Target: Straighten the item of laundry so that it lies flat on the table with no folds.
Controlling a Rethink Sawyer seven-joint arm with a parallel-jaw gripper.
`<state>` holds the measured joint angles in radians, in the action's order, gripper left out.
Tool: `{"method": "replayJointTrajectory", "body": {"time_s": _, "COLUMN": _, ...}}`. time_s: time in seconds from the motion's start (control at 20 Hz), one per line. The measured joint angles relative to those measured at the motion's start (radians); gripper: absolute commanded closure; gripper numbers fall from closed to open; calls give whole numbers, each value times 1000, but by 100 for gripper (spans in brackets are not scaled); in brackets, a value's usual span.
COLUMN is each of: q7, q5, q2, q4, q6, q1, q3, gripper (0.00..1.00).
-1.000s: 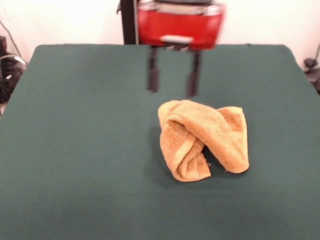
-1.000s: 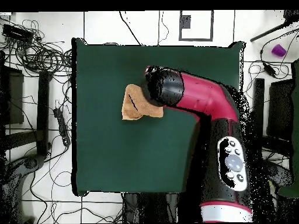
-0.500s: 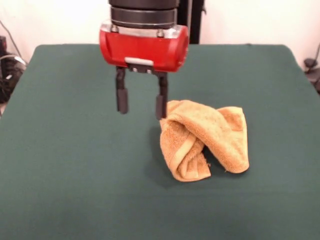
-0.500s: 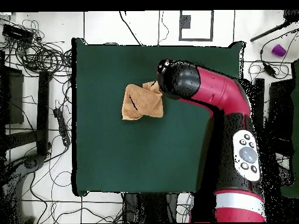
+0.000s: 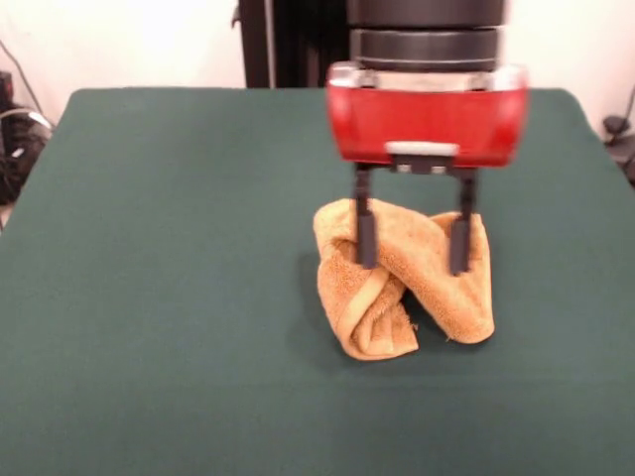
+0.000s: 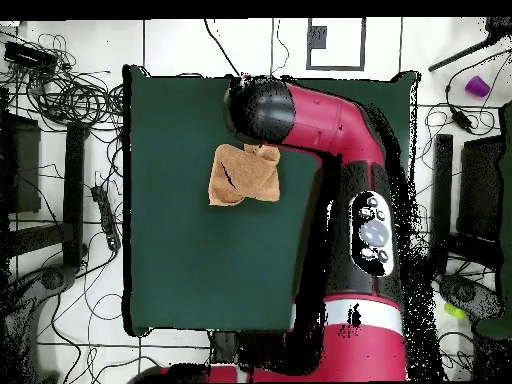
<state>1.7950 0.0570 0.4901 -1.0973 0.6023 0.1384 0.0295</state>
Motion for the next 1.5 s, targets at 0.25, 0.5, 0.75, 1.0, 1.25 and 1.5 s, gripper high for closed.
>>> {"method": "replayJointTrajectory", "body": {"time_s": 0.25, "q7": 0, "q5": 4, "q2": -19, "q4": 52, "q6": 6, "q1": -28, "q3": 0, "gripper": 0}}
{"method": "replayJointTrajectory", "body": {"time_s": 0.5, "q7": 0, "q5": -3, "q2": -50, "q4": 59, "q6": -77, "q1": -33, "q3": 0, "gripper": 0}}
{"method": "replayJointTrajectory", "body": {"time_s": 0.75, "q7": 0, "q5": -21, "q2": -81, "q4": 57, "q6": -165, "q1": -10, "q3": 0, "gripper": 0}}
{"method": "replayJointTrajectory", "body": {"time_s": 1.0, "q7": 0, "q5": -44, "q2": -97, "q4": 35, "q6": -210, "q1": 23, "q3": 1, "gripper": 0}}
{"method": "replayJointTrajectory", "body": {"time_s": 1.25, "q7": 0, "q5": -58, "q2": -67, "q4": -58, "q6": -231, "q1": 39, "q3": 1, "gripper": 0}}
{"method": "replayJointTrajectory", "body": {"time_s": 1.5, "q7": 0, "q5": -60, "q2": -6, "q4": -161, "q6": -256, "q1": 13, "q3": -1, "gripper": 0}}
